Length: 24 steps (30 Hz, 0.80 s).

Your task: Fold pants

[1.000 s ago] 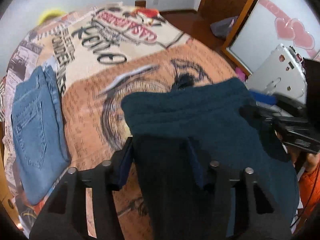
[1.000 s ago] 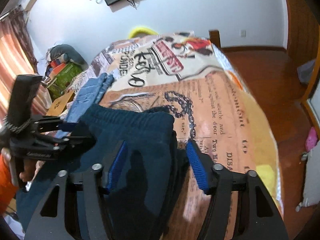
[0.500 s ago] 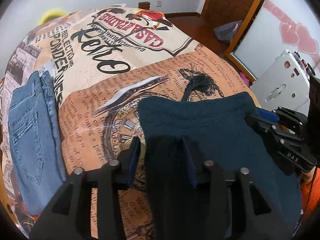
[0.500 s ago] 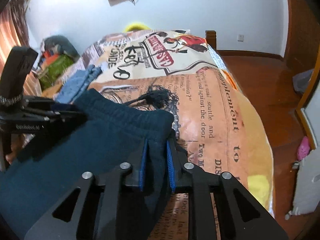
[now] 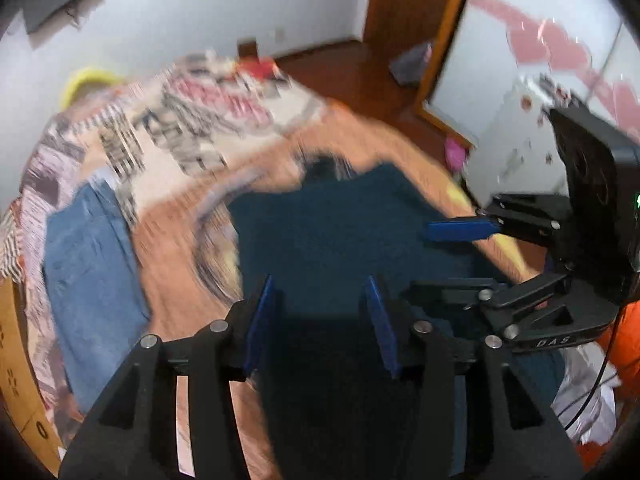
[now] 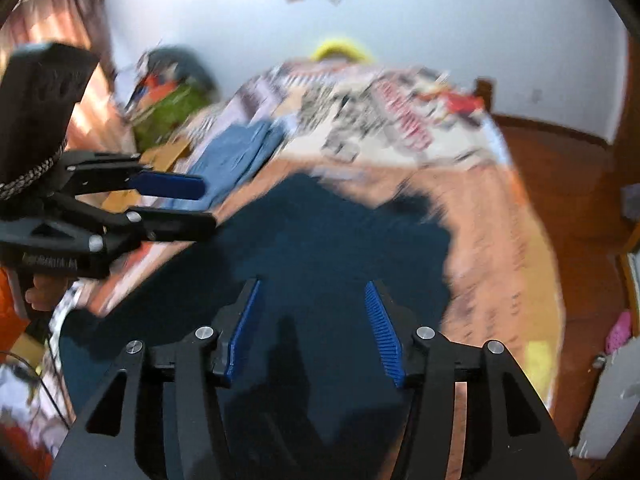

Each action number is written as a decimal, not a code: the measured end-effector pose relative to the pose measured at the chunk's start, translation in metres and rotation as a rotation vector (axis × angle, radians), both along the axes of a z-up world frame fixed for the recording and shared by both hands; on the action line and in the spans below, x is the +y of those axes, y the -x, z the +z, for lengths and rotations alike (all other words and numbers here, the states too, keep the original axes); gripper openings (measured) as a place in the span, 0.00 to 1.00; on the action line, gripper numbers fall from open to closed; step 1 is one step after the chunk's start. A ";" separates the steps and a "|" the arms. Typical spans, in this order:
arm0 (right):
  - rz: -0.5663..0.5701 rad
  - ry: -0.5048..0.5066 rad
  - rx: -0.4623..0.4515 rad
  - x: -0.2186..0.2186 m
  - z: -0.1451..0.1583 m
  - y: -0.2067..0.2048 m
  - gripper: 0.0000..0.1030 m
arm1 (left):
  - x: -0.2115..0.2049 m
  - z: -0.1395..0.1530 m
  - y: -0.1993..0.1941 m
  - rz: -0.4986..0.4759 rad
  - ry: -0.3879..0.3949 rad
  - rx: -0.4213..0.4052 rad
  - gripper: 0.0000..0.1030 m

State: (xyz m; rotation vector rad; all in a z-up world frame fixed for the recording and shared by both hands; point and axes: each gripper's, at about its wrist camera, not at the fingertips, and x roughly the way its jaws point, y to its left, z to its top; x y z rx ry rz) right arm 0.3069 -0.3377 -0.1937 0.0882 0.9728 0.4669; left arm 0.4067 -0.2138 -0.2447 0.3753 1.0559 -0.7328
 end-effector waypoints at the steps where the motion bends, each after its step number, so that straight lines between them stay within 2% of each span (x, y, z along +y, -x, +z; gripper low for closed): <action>1: 0.018 -0.005 0.041 0.004 -0.009 0.002 0.48 | -0.001 -0.015 0.003 -0.003 -0.046 0.044 0.46; 3: 0.049 -0.014 0.142 0.010 -0.032 0.009 0.48 | 0.003 -0.040 0.010 -0.012 -0.116 0.101 0.46; 6: 0.065 0.012 0.117 0.009 -0.031 0.031 0.48 | 0.020 -0.035 0.024 -0.018 -0.098 0.066 0.46; 9: 0.039 -0.022 0.129 -0.007 -0.023 0.048 0.48 | 0.041 -0.028 0.035 0.003 -0.103 0.050 0.47; 11: 0.026 -0.004 0.116 -0.014 -0.019 0.065 0.48 | 0.057 -0.027 0.046 0.020 -0.114 0.023 0.50; 15: -0.010 0.023 0.113 -0.024 -0.015 0.096 0.49 | 0.085 -0.026 0.064 0.051 -0.119 -0.001 0.50; 17: -0.036 0.025 0.132 -0.031 -0.018 0.103 0.51 | 0.095 -0.029 0.072 0.067 -0.127 -0.005 0.50; 21: -0.106 -0.048 0.157 -0.048 -0.022 0.102 0.53 | 0.097 -0.023 0.070 0.089 -0.107 -0.006 0.50; 24: -0.150 -0.024 0.104 -0.046 -0.011 0.097 0.53 | 0.088 -0.008 0.060 0.077 -0.081 -0.031 0.50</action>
